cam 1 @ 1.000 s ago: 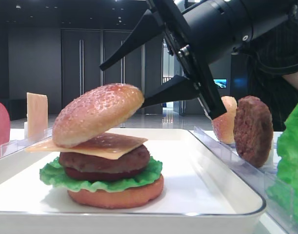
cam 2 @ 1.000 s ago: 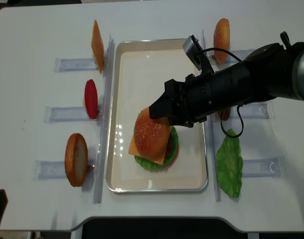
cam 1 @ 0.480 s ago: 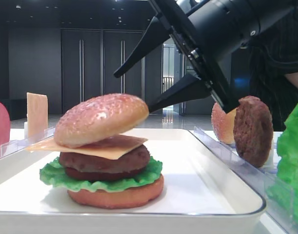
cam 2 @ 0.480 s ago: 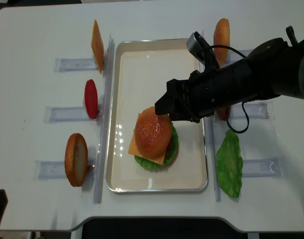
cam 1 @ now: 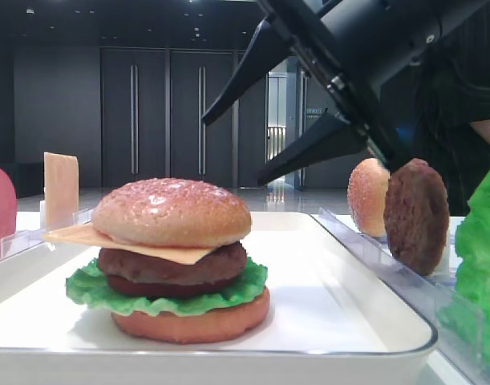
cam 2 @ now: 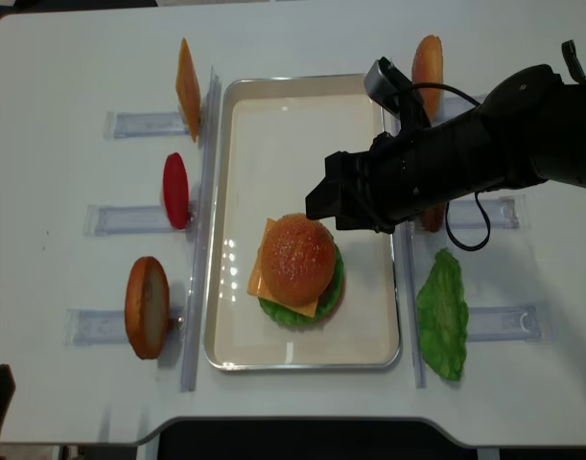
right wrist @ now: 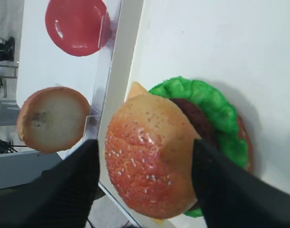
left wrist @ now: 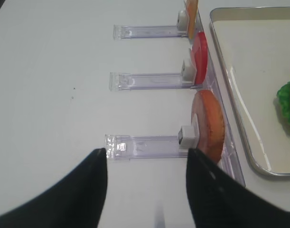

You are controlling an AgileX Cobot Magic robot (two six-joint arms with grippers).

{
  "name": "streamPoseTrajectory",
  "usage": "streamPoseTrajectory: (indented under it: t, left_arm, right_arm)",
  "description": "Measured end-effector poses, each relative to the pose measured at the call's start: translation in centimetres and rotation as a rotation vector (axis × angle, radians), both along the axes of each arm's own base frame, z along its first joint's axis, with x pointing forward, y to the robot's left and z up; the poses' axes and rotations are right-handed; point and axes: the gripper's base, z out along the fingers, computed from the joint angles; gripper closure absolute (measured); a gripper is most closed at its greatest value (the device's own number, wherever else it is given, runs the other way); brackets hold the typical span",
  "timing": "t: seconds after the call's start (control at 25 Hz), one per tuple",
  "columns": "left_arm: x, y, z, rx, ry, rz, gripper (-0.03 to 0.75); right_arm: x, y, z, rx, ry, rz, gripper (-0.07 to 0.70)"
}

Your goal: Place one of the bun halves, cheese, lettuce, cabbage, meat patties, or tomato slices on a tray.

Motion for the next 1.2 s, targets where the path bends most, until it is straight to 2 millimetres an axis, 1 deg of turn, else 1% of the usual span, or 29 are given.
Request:
streamPoseTrajectory:
  t: [0.08,0.44,0.56,0.76,0.96,1.12,1.2]
  left_arm:
    - [0.0,0.0,0.0,0.000,0.000,0.000,0.307]
    - [0.0,0.0,0.0,0.000,0.000,0.000,0.307]
    - [0.0,0.0,0.0,0.000,0.000,0.000,0.307]
    - [0.0,0.0,0.0,0.000,0.000,0.000,0.307]
    - [0.0,0.0,0.0,0.000,0.000,0.000,0.307]
    - [0.0,0.0,0.0,0.000,0.000,0.000,0.307]
    - [0.0,0.0,0.0,0.000,0.000,0.000,0.307]
  right_arm:
    - [-0.2,-0.2,0.5,-0.018,-0.018,0.003,0.217]
    - [-0.2,-1.2,4.6,-0.154,-0.085,0.016,0.216]
    - [0.1,-1.4,6.0,-0.208,-0.115,0.038,0.216]
    - [0.5,-1.8,7.5,-0.312,-0.094,0.047,0.216]
    - [0.9,-2.1,9.7,-0.398,-0.120,0.105,0.216]
    - [1.5,-3.2,11.4,-0.490,-0.167,0.114,0.216]
    - [2.0,-4.3,12.0,-0.528,-0.177,0.098,0.216]
